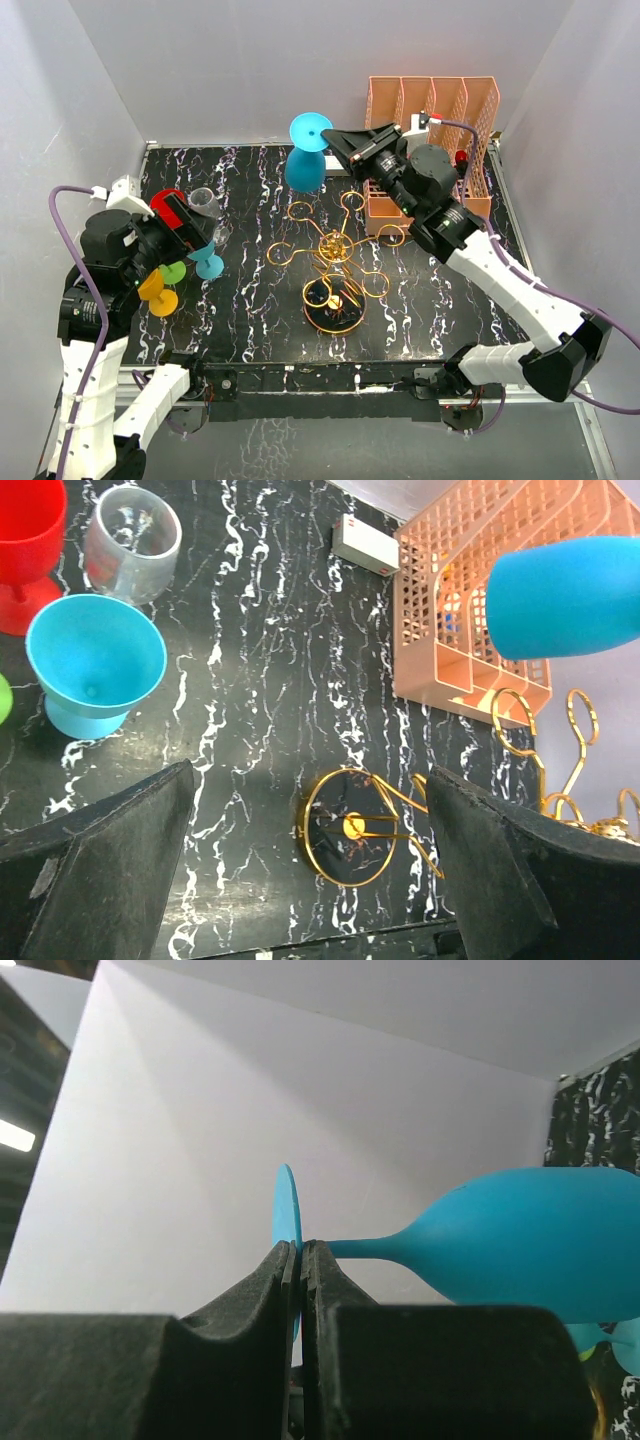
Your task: Take the wine glass off the wine glass rack
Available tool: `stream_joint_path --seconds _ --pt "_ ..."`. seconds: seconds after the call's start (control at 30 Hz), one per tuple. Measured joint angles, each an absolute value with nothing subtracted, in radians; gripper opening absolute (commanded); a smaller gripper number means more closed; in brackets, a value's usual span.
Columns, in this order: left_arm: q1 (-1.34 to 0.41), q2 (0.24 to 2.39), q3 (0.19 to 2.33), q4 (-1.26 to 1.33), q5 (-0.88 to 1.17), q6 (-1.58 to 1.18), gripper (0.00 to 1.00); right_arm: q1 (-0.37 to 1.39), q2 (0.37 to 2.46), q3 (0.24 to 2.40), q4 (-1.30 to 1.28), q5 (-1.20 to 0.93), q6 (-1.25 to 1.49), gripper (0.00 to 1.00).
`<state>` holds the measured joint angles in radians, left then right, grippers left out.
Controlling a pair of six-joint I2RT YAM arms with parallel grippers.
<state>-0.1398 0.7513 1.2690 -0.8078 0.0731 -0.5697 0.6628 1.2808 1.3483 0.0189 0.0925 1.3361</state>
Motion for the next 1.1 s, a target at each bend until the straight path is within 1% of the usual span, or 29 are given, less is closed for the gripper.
stream_joint_path --seconds 0.17,0.4,0.6,0.77,0.97,1.1 --pt "-0.14 0.758 1.269 -0.774 0.142 -0.6 0.97 0.663 1.201 1.265 0.156 0.037 1.336 0.08" --pt "-0.14 0.761 1.24 -0.618 0.336 -0.689 0.97 0.663 1.09 1.245 0.271 -0.025 1.336 0.08" --pt "-0.14 0.72 1.101 -0.313 0.568 -0.836 0.97 0.663 1.015 1.226 0.323 -0.063 1.338 0.08" --pt "-0.14 0.714 1.008 -0.026 0.713 -0.995 0.97 0.663 1.007 1.218 0.35 -0.121 1.367 0.08" --pt "-0.14 0.73 0.958 0.265 0.821 -1.173 0.97 0.663 1.046 1.213 0.411 -0.244 1.459 0.08" --pt "-0.14 0.732 0.946 0.398 0.857 -1.253 0.97 0.663 1.088 1.196 0.488 -0.328 1.54 0.08"
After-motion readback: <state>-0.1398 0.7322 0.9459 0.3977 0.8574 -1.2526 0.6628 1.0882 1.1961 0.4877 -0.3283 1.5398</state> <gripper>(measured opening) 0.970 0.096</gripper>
